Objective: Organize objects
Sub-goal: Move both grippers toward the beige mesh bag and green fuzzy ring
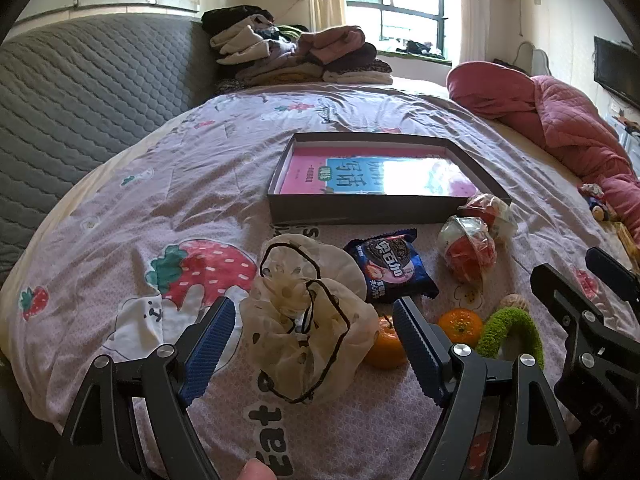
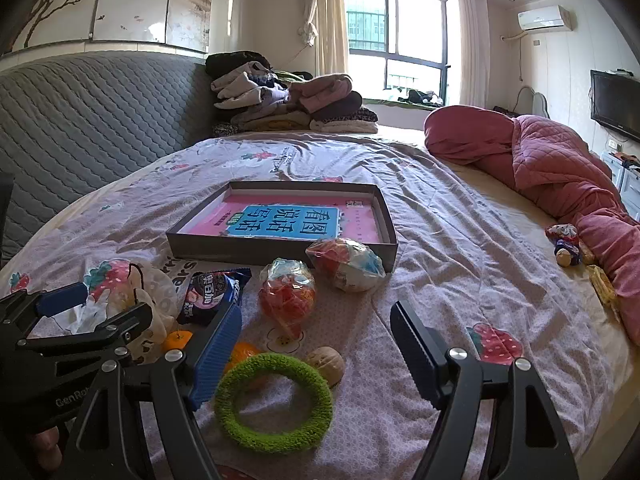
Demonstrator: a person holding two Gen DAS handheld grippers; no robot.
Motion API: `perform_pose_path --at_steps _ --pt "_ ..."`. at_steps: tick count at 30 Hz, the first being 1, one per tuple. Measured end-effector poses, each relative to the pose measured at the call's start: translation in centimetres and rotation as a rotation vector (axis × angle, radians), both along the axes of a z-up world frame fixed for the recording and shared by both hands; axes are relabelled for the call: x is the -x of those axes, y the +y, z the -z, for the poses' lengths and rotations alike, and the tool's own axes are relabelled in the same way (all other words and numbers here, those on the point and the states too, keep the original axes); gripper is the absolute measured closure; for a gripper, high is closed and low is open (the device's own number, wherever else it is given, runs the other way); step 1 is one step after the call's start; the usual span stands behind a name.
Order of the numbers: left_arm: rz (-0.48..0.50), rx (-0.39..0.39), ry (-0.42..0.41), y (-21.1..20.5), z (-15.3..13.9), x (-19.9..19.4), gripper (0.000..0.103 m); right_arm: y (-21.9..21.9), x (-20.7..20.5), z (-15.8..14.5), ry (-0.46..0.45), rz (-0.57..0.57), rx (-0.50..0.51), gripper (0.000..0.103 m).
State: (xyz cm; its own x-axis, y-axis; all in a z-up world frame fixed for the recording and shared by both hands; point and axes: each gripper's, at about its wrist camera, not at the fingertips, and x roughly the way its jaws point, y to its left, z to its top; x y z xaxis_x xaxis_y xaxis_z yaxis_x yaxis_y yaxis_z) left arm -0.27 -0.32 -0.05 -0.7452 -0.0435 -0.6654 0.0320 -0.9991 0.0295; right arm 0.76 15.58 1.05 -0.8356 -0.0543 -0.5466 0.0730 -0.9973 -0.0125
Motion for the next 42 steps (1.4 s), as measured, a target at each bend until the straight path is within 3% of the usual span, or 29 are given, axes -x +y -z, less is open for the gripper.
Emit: perform_pose_path --at_steps 22,36,42 --pt "0.015 -0.02 -0.024 -2.0 0.9 -0.8 0.021 0.8 -0.8 0.7 -0.008 -0.016 -0.015 0.027" --pt "0.041 -0.045 -0.034 -3.4 1.4 -1.8 0.021 0.9 -2.4 2.4 -0.043 -0.074 0.031 0.027" --pt "0.103 -0.026 -0.009 -2.8 1.4 -2.6 0.021 0.5 -3.5 3.2 -0.063 -0.111 0.077 0.027"
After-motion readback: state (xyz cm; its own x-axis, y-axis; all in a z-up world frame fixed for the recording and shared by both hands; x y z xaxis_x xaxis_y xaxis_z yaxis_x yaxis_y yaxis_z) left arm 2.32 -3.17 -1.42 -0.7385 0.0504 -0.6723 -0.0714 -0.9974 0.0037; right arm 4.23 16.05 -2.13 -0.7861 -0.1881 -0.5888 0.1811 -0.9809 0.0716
